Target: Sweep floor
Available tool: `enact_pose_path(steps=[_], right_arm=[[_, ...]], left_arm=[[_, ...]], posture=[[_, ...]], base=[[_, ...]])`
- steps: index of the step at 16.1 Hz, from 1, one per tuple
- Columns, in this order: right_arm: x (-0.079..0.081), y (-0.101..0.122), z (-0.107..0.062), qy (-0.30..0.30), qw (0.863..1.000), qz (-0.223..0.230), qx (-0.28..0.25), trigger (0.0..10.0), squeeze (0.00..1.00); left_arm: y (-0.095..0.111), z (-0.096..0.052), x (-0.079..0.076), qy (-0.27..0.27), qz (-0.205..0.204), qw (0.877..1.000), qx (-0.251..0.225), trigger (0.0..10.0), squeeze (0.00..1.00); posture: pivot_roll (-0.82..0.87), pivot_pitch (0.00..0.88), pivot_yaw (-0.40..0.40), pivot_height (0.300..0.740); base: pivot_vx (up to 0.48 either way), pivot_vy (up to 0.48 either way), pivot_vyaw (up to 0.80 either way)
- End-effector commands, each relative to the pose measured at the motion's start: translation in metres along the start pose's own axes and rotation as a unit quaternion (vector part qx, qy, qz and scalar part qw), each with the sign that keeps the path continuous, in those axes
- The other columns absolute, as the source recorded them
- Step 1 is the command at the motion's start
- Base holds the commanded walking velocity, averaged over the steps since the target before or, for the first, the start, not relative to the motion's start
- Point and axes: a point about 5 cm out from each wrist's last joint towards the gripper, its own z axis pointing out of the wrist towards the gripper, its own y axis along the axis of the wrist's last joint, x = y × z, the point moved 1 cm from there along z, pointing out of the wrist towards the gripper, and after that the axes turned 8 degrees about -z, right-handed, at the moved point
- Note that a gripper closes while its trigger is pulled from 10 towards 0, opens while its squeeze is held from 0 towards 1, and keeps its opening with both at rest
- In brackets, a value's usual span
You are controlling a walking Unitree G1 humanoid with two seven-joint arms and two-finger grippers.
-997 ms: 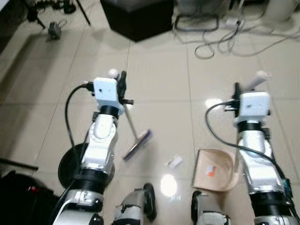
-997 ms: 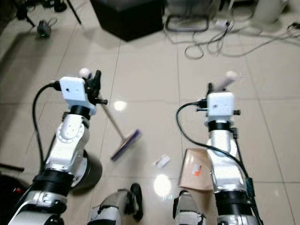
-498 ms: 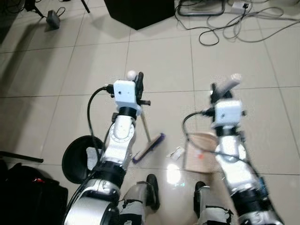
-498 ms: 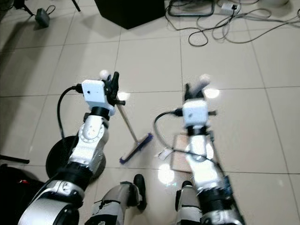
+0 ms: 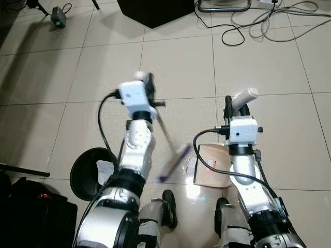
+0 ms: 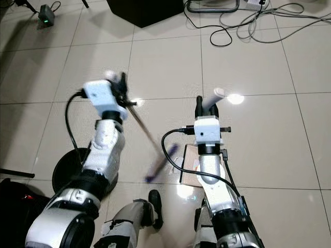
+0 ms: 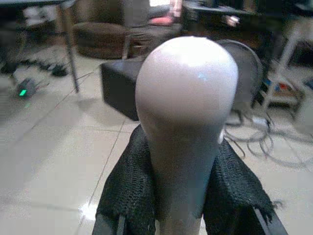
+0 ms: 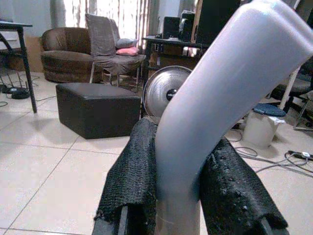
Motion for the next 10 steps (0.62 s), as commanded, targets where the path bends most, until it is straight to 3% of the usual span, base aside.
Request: enact_pose_path(steps=[1, 4, 5, 7, 10], right_arm=[[0.005, -0.015, -0.011, 0.006, 0.999, 0.005, 0.045, 10.0, 0.0], [-0.002, -0.018, -0.005, -0.012, 0.998, 0.017, 0.053, 10.0, 0.0], [-0.009, -0.02, -0.001, -0.025, 0.998, 0.025, 0.055, 10.0, 0.0], [-0.014, -0.022, 0.002, -0.032, 0.997, 0.03, 0.059, 10.0, 0.0], [-0.025, -0.026, 0.008, -0.031, 0.997, 0.041, 0.063, 10.0, 0.0]], left_arm=[[0.0, 0.003, -0.021, 0.02, -0.076, 0.997, 0.002, 10.0, 0.0], [0.013, 0.013, -0.028, 0.022, -0.119, 0.993, -0.013, 10.0, 0.0], [0.024, 0.02, -0.024, 0.034, -0.153, 0.987, -0.026, 10.0, 0.0], [0.031, 0.025, -0.023, 0.033, -0.17, 0.984, -0.031, 10.0, 0.0], [0.054, 0.039, -0.007, 0.044, -0.23, 0.971, -0.051, 10.0, 0.0]], posture=[[0.1, 0.353, 0.209, 0.74], [0.08, 0.316, 0.191, 0.74], [0.06, 0.283, 0.177, 0.74], [0.05, 0.258, 0.166, 0.74], [0.02, 0.177, 0.128, 0.74]], base=[[0.0, 0.0, 0.0], [0.0, 0.0, 0.0], [0.0, 0.0, 0.0], [0.0, 0.0, 0.0], [0.0, 0.0, 0.0]])
